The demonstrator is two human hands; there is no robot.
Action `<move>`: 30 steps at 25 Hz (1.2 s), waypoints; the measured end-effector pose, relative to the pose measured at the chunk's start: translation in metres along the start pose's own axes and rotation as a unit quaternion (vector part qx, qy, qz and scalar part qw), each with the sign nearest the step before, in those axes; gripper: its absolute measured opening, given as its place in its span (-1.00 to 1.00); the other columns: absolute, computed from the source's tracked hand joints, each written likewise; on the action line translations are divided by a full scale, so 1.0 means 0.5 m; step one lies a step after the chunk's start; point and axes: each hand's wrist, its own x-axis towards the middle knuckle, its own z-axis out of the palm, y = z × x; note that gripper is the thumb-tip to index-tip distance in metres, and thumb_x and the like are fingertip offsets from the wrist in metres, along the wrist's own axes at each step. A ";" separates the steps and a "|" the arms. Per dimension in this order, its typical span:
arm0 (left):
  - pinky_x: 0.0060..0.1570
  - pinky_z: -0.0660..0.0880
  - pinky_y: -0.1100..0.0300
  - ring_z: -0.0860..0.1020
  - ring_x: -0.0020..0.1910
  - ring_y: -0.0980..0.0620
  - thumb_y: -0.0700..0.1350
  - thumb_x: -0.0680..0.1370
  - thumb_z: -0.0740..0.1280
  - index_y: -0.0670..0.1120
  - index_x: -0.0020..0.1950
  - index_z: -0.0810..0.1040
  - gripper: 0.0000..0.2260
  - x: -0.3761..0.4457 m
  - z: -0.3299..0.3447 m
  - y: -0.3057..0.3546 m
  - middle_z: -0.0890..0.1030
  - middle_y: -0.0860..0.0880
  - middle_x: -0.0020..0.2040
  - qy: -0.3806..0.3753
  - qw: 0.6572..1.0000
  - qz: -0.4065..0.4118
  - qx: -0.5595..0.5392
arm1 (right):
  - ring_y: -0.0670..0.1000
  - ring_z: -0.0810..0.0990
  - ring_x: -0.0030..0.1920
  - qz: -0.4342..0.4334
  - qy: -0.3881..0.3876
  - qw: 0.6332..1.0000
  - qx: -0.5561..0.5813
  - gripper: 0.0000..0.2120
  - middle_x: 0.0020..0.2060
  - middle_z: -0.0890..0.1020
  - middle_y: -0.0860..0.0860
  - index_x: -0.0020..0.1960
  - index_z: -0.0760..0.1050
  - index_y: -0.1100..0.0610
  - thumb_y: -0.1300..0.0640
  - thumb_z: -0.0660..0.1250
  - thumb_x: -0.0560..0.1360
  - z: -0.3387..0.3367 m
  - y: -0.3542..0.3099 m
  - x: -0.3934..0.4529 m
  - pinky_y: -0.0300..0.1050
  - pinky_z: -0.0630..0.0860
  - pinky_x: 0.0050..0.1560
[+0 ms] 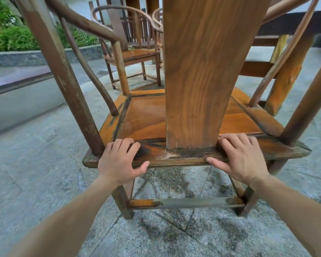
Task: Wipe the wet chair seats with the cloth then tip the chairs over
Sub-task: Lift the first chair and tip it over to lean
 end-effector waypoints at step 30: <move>0.38 0.26 -0.42 0.22 0.56 -0.19 0.24 0.60 -0.03 -0.16 0.58 0.24 -0.32 0.029 0.058 -0.039 0.25 -0.20 0.57 0.153 0.983 0.017 0.105 | 0.26 0.10 0.58 0.042 0.071 0.993 -0.085 0.02 0.63 -0.01 0.09 0.63 -0.07 0.18 -0.52 0.06 0.47 0.053 -0.003 0.013 0.52 0.02 0.45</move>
